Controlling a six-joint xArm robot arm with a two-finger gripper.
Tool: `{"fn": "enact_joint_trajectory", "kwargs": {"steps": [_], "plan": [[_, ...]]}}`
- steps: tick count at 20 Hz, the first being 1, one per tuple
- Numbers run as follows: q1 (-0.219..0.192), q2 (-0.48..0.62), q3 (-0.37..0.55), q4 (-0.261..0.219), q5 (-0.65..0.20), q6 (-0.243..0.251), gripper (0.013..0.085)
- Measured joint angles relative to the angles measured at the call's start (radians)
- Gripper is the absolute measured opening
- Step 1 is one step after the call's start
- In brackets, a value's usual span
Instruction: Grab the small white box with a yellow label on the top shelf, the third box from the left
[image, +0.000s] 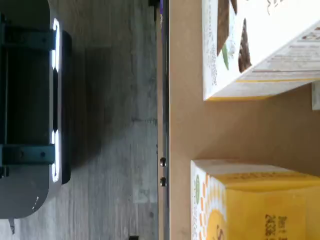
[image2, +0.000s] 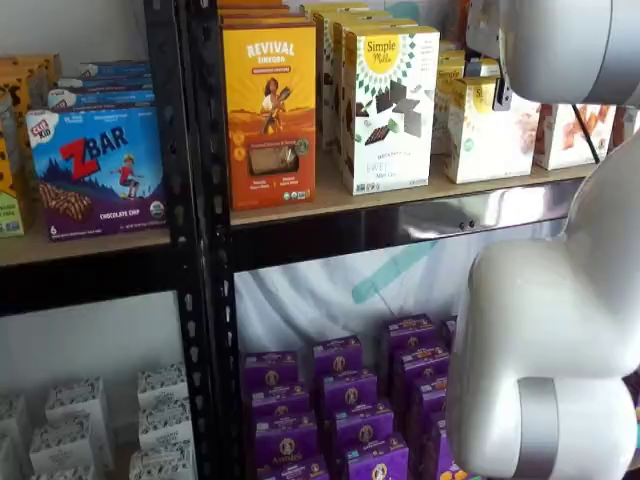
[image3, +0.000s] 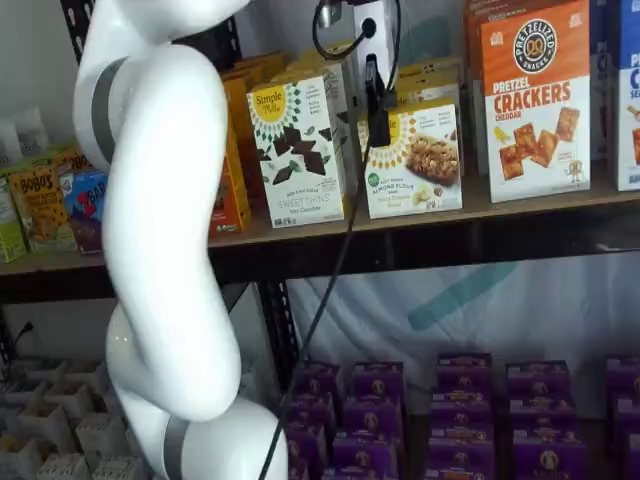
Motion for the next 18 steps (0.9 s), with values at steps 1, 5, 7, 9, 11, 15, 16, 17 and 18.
{"fn": "enact_joint_trajectory", "kwargs": {"steps": [1,5,7,9,11,15,16,17,18], "plan": [[0.000,0.000,0.002,0.000,-0.001,0.000,0.0850],[-0.001,-0.005,0.010,0.004,-0.003,-0.001,0.0850],[-0.001,-0.008,0.013,0.003,-0.004,0.000,0.0850],[0.001,-0.014,0.020,0.001,-0.010,0.000,0.0770],[0.001,-0.019,0.028,0.001,-0.016,0.001,0.0730],[0.000,-0.028,0.040,0.008,-0.028,0.000,0.0650],[0.000,-0.030,0.043,0.009,-0.030,0.001,0.0610],[0.000,-0.032,0.045,0.009,-0.033,0.001,0.0610],[0.000,-0.035,0.048,0.010,-0.037,0.001,0.0610]]}}
